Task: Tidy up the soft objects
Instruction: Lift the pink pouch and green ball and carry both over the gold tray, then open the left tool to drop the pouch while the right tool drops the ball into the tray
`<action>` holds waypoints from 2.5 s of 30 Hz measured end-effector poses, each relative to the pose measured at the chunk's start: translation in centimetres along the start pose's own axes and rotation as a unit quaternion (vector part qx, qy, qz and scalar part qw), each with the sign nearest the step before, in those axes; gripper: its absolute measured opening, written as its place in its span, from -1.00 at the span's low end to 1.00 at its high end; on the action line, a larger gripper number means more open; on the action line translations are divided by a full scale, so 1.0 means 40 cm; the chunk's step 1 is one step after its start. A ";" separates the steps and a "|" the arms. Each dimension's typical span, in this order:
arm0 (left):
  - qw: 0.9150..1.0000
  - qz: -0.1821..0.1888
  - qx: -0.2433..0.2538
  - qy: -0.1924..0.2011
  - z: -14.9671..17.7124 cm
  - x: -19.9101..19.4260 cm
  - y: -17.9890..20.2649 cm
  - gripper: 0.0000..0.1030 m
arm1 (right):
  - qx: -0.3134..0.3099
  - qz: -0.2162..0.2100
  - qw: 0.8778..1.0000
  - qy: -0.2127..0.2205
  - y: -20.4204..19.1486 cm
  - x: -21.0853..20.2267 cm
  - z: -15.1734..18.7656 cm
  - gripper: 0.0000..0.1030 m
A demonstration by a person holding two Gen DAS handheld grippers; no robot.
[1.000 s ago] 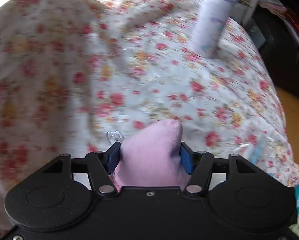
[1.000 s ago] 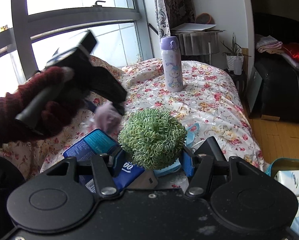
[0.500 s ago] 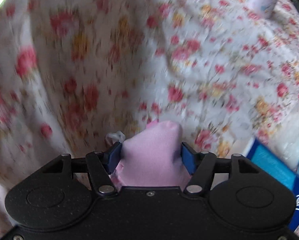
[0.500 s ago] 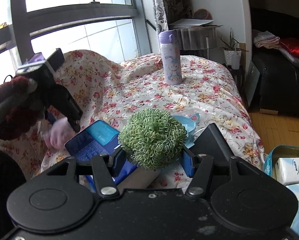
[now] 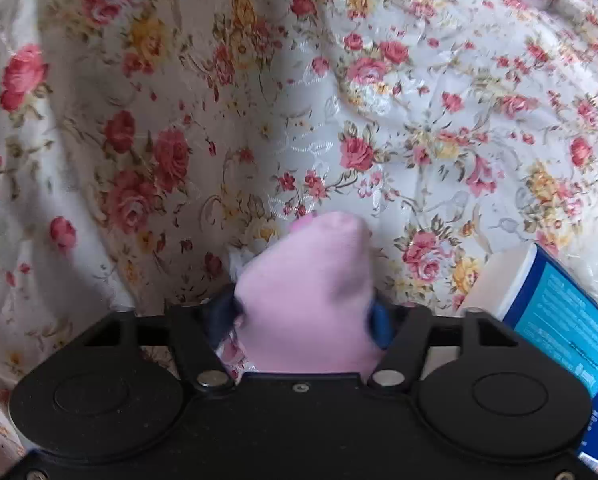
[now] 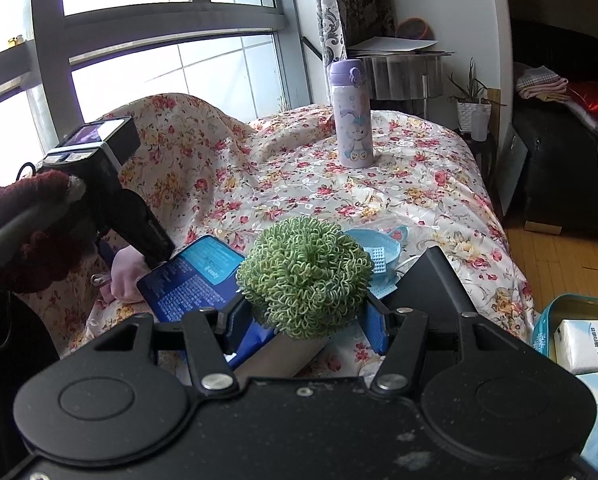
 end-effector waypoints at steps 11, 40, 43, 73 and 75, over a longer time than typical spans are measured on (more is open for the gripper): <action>0.996 0.040 -0.045 0.063 0.129 -0.157 -0.078 0.08 | -0.002 -0.011 1.000 -0.004 -0.036 -0.027 0.023 0.11; 0.962 0.097 0.200 0.157 0.470 -0.337 0.308 0.08 | 0.151 0.109 0.983 0.006 0.035 -0.302 0.231 0.11; 0.955 0.105 0.224 0.164 0.487 -0.358 0.360 0.08 | 0.187 0.143 0.972 0.020 0.103 -0.328 0.233 0.11; 0.918 0.133 0.347 0.141 0.475 -0.370 0.870 0.09 | 0.451 0.335 0.827 0.036 0.661 -0.325 0.261 0.12; 0.916 0.133 0.352 0.137 0.471 -0.367 0.898 0.08 | 0.452 0.332 0.827 0.036 0.656 -0.329 0.260 0.12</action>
Point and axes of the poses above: each gripper's, at about its wrist camera, not at the fingertips, and x roughly the way its jaws point, y to its right, z to its underside, the point moved 3 cm from there along x, roughly the way its jaws point, and after that the axes turned 12 degrees about -y, right-handed, at the moved point
